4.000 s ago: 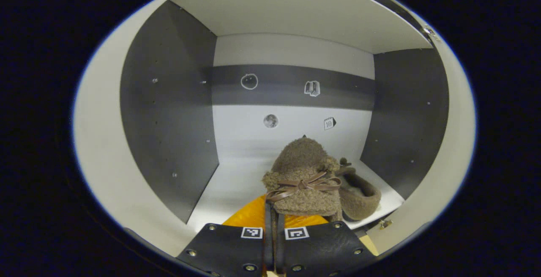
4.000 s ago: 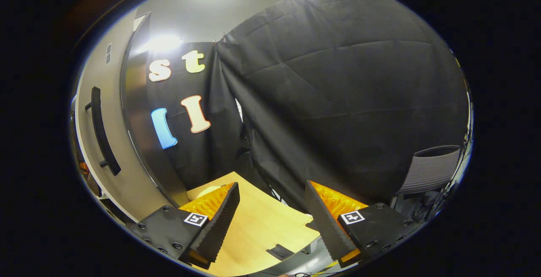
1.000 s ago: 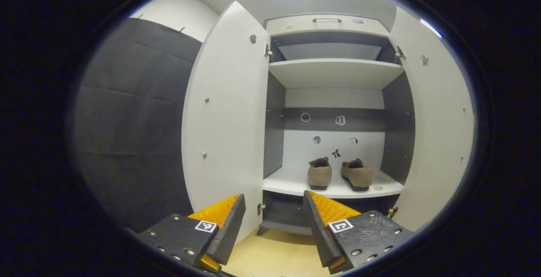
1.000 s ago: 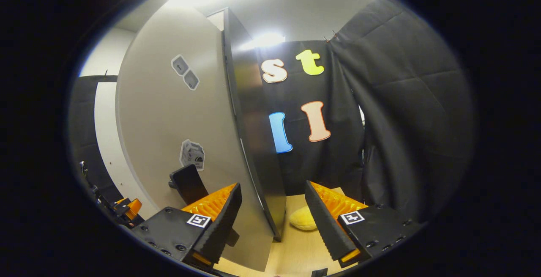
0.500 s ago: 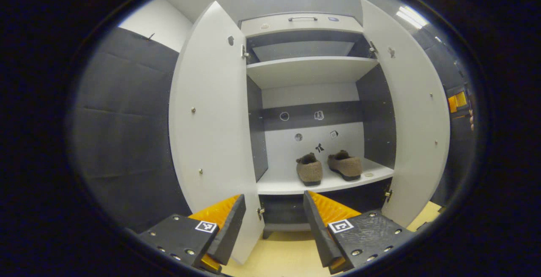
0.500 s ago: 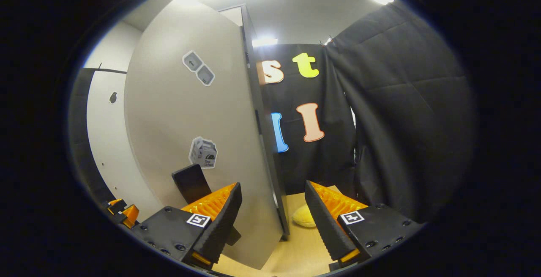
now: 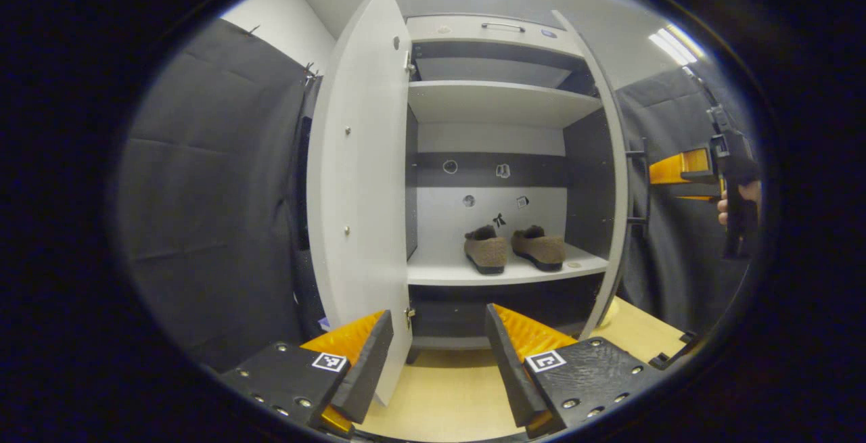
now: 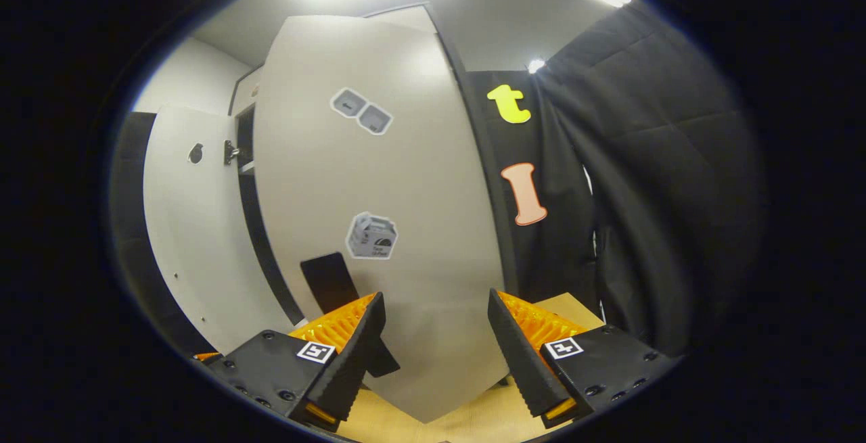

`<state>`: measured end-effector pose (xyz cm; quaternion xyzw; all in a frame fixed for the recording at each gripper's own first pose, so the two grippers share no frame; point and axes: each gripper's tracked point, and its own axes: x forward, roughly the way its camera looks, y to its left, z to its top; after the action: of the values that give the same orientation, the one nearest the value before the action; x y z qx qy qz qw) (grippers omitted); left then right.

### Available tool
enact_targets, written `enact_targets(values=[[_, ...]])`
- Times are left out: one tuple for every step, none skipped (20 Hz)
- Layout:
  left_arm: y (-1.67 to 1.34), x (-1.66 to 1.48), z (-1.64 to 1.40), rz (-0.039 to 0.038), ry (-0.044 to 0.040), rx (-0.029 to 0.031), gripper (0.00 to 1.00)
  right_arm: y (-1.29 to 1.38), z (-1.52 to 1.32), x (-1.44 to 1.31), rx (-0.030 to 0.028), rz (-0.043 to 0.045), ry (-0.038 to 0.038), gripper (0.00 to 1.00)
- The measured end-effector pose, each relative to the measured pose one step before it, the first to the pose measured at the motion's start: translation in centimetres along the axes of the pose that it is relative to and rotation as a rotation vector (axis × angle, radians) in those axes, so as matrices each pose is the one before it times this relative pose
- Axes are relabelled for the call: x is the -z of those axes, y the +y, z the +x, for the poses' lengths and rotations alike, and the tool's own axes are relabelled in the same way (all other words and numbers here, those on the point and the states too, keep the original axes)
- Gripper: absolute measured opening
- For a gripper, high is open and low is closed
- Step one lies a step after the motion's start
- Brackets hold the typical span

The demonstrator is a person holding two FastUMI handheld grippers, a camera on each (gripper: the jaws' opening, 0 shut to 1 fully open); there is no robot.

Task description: Grab one shoe with the right hand and put it into the shoe cabinet, grab the other shoe with the left hand and put it into the shoe cabinet; then close the right door with the right hand and the left door with the left hand.

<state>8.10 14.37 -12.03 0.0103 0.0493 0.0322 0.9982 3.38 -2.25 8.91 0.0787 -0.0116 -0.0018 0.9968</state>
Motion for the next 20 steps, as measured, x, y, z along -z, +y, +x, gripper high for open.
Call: enact_targets(values=[[0.716, 0.026, -0.581, 0.002, -0.0027, -0.00412, 0.8, 0.029, 0.033, 0.279, 0.00783, -0.02186, -0.00127, 0.89], [0.707, 0.1, -0.444, -0.00177, -0.00468, -0.00255, 0.84, 0.245, 0.035, 0.095, 0.00281, -0.01096, -0.00338, 0.97], [0.66, 0.074, -0.449, -0.00428, -0.00135, -0.00421, 0.8, 0.498, 0.009, 0.287, -0.00172, 0.0006, -0.00027, 0.96], [1.054, 0.285, -0.708, -0.00578, 0.00008, -0.01391, 0.84, 0.287, 0.004, 0.113, 0.00346, 0.00727, 0.00158, 0.97], [1.229, 0.182, -0.479, -0.00978, -0.00029, -0.0198, 0.84, 0.269, -0.208, 0.033, -0.00257, 0.00825, -0.00205, 0.93], [1.323, 0.055, -0.451, -0.01232, -0.00157, -0.02277, 0.84, 0.21, 0.062, 0.2, -0.00402, 0.00888, 0.00417, 0.97], [1.408, -0.013, -0.259, -0.01346, -0.00037, -0.02344, 0.84, -0.093, 0.112, 0.126, 0.00332, 0.00448, 0.00613, 0.97], [1.465, -0.112, -0.338, -0.01008, -0.00352, -0.02431, 0.84, -0.25, 0.042, 0.172, 0.008, -0.00137, 0.00716, 0.98], [1.728, -0.321, -0.26, -0.00465, -0.00759, -0.02657, 0.84, -0.141, 0.003, 0.132, 0.00574, -0.0034, 0.00596, 0.98], [1.863, -0.413, -0.133, 0.00218, -0.0092, -0.02794, 0.8, -0.026, 0.058, 0.118, 0.0014, -0.00527, 0.00353, 0.98], [1.794, -0.646, 0.012, 0.00891, -0.01368, -0.02706, 0.83, -0.002, -0.049, 0.16, 0.00155, -0.0066, 0.00163, 0.98], [1.927, -0.906, 0.014, 0.01106, -0.01389, -0.02703, 0.8, 0.071, -0.035, 0.123, -0.00057, -0.00534, 0.00206, 0.98], [1.821, -0.85, 0.122, 0.00824, -0.01292, -0.03004, 0.8, 0.157, 0.006, 0.194, -0.00286, -0.0048, 0.00132, 0.98], [2.076, -0.94, 0.225, 0.0063, -0.0127, -0.04211, 0.81, 0.228, -0.072, 0.197, -0.00298, -0.00486, 0.00093, 0.98], [1.805, -0.766, 0.24, 0.0012, -0.00792, -0.04628, 0.83, 0.147, -0.033, 0.287, -0.00352, -0.00699, 0.00078, 0.98], [0.607, -0.71, 0.276, -0.00863, -0.00806, -0.01943, 0.83, 0.095, -0.042, 0.281, -0.00005, -0.00835, 0.00319, 0.98], [0.417, -0.808, 0.512, -0.01479, -0.00896, -0.00287, 0.84, 0.068, -0.093, 0.295, 0.00023, -0.00819, 0.00467, 0.98], [0.334, -0.738, 0.485, -0.01417, -0.0129, -0.00368, 0.84, 0.111, -0.109, 0.382, 0.00085, -0.00532, 0.00393, 0.98], [0.428, -0.816, 0.678, -0.01329, -0.01302, -0.00302, 0.84, 0.102, -0.267, 0.426, -0.00113, -0.00074, 0.00565, 0.98], [0.567, -0.498, 0.692, -0.01231, -0.00915, 0.00299, 0.84, 0.146, -0.174, 0.371, -0.00227, 0.00179, 0.00453, 0.98]])
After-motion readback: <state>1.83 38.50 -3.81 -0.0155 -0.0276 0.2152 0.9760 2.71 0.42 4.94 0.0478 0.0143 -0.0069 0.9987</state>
